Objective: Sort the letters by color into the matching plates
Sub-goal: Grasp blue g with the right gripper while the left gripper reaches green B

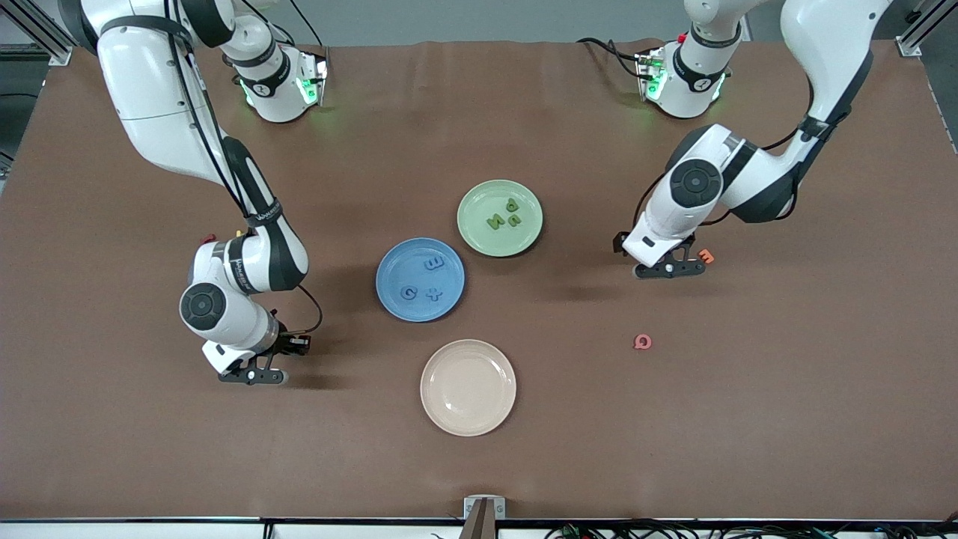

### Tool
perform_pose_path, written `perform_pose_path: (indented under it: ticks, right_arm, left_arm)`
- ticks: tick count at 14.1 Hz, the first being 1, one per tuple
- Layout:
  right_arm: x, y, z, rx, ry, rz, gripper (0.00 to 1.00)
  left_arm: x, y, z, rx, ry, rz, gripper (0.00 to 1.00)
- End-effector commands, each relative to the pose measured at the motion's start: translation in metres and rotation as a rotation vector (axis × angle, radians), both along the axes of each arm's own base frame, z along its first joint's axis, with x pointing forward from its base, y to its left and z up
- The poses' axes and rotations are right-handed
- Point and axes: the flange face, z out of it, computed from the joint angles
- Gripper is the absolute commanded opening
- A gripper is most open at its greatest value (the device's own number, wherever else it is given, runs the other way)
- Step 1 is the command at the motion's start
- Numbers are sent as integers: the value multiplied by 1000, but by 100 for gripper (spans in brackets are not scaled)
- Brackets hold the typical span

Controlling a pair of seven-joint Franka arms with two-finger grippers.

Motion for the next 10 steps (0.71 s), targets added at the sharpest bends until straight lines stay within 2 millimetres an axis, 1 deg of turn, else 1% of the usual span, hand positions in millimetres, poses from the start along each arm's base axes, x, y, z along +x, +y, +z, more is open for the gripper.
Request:
perform_pose_path:
  ticks: [1, 2, 3, 4, 5, 6, 7, 8, 10]
  right_arm:
    - [-6, 6, 5, 0, 58, -28, 0]
    - [-8, 10, 15, -2, 79, -60, 0]
    - [-12, 28, 29, 0, 99, -74, 0]
    - [-14, 40, 43, -2, 109, -109, 0]
    - [-19, 55, 52, -1, 123, -137, 0]
    - [-26, 78, 60, 6, 135, -167, 0]
    - [-32, 93, 65, 10, 147, -200, 0]
    - [-41, 115, 68, 20, 164, -227, 0]
    - [-55, 152, 70, 35, 181, -296, 0]
  left_arm:
    - [-21, 0, -8, 1, -26, -59, 97]
    - [-29, -2, -16, -12, -39, -79, 97]
    - [-32, 3, -21, -22, -49, -83, 96]
    - [-34, 15, -28, -30, -53, -74, 96]
    - [-39, 18, -34, -34, -56, -86, 93]
    - [-45, 17, -37, -39, -64, -106, 85]
    - [-48, 18, -41, -47, -69, -114, 83]
    - [-47, 25, -43, -50, -69, -100, 83]
    - [-51, 29, -49, -56, -53, -90, 76]
